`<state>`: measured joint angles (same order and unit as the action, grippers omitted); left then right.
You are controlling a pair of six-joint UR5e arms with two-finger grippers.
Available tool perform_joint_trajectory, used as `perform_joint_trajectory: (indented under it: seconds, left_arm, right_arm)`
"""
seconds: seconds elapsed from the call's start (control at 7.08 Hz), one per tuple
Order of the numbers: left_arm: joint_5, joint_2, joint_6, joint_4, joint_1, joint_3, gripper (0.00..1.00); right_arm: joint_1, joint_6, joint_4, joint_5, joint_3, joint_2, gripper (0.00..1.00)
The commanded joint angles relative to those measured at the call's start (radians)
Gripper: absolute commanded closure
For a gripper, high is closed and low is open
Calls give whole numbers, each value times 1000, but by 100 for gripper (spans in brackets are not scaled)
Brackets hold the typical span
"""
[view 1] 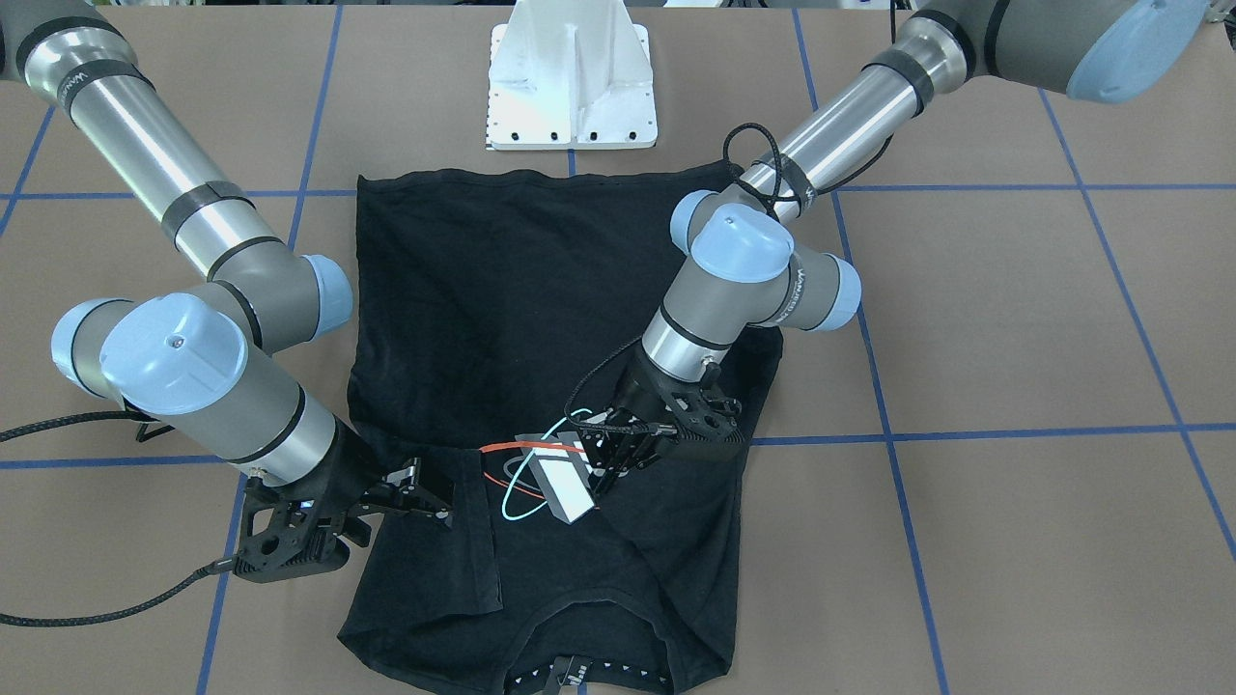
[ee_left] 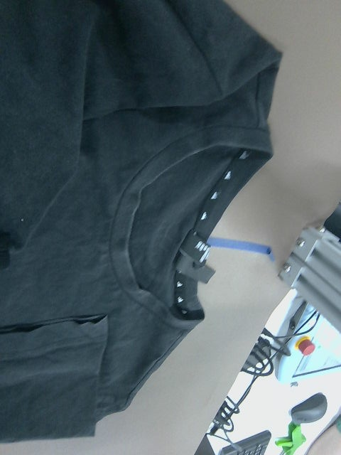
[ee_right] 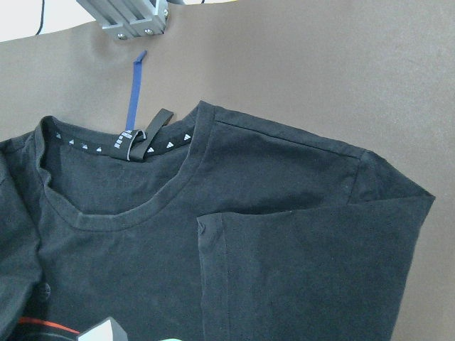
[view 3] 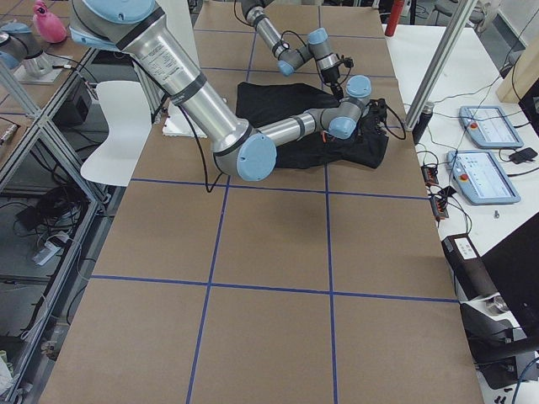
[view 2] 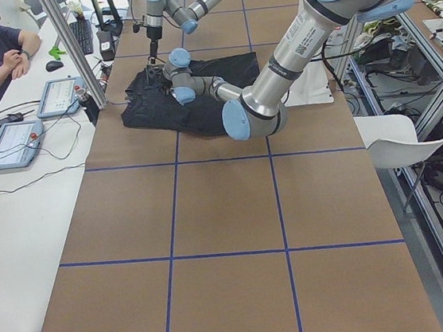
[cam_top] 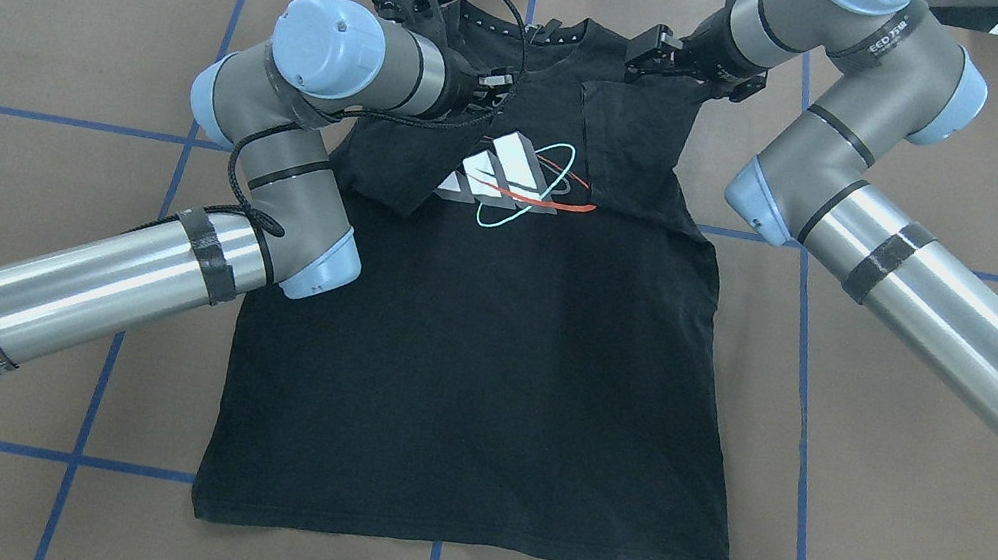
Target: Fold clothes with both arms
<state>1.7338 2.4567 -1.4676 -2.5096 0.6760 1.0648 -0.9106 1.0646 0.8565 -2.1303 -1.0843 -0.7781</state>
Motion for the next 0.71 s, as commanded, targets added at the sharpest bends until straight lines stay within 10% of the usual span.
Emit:
perform_joint_trajectory:
  seconds: [0.0, 0.57]
  left_arm:
    - [-2, -16, 0, -3, -7, 7, 0]
    - [160, -184, 9, 17, 42, 229, 0]
  right_arm:
    - [4, 0, -17, 3, 1, -6, 0]
    - [-7, 27, -16, -92, -58, -33, 0]
